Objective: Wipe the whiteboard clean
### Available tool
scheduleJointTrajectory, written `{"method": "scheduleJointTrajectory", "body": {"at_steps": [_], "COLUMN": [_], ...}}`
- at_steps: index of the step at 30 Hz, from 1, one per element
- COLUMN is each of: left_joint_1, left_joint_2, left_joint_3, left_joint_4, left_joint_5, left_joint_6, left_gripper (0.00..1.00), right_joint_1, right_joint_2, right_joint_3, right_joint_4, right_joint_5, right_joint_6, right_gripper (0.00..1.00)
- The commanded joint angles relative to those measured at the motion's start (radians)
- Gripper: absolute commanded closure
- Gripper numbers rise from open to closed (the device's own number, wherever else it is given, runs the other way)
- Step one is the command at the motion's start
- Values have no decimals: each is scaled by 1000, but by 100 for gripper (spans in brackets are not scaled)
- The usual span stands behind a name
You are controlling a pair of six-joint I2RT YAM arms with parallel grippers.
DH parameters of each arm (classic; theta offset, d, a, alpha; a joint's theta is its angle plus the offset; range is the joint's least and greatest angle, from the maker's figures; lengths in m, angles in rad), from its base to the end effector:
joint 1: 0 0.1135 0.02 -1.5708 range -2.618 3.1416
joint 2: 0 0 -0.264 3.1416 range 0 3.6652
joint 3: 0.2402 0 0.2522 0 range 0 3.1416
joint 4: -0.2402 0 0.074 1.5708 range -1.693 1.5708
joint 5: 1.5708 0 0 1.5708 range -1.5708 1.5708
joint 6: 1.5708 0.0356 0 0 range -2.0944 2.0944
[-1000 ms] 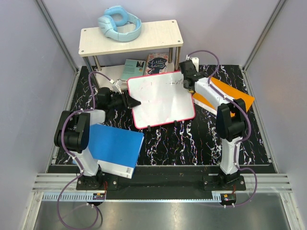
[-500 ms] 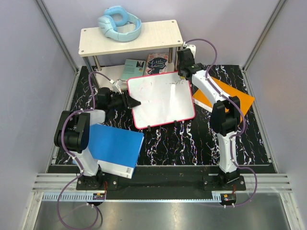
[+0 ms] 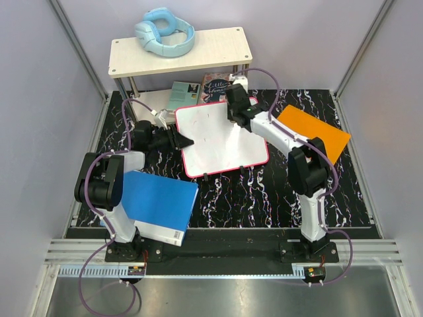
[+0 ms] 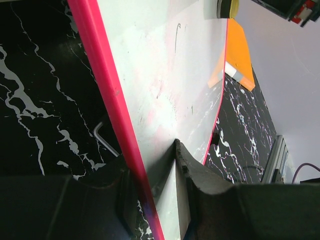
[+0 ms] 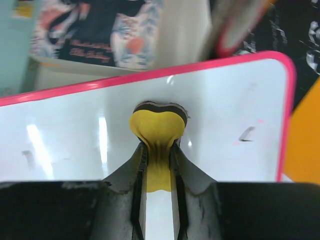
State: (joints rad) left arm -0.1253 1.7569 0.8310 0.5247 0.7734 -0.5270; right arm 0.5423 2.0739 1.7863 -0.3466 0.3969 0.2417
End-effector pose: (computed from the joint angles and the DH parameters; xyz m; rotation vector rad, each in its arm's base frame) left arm 0.3497 -0.0691 0.1744 0.1273 2.0350 -1.1770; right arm 0.4227 0.2387 0.2695 -0.1051 2.1464 0.0158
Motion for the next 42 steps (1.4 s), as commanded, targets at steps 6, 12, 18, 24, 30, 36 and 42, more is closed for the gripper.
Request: {"method": "scheduleJointTrajectory", "body": {"at_steps": [6,12,18,24,30,36,42], "left_joint_1": [-4,-4,-5,-5,-5,-7,-7], "left_joint_2": [26,26,26,26,26,24,27], "left_joint_3": [-18,-17,-17,-15,-15,-15,-15], "left_joint_4": [-72,-75,-77,-77,-80,-78,-80], "left_joint_5": [-89,-89,-91,-89,-86,-88,-86], "left_joint_6": [142,145,147,145,147,148,148], "left_gripper": [100,100,100,100,100,100,100], "right_joint_1": [84,1,-119,-166,-168,-168,-168], "right_joint_2": [109,48,-24,-51,-48,-41,-11], "right_joint_3": [114,1,-114,-153,-140,-123,-51], "right_joint_4": [-34,-34,-3,26,49,83,75], "right_joint_5": [-17,85,80,89,76,60,5], "right_joint_6": [48,137,205,188,177,162,150], "right_gripper": [100,100,100,100,100,100,100]}}
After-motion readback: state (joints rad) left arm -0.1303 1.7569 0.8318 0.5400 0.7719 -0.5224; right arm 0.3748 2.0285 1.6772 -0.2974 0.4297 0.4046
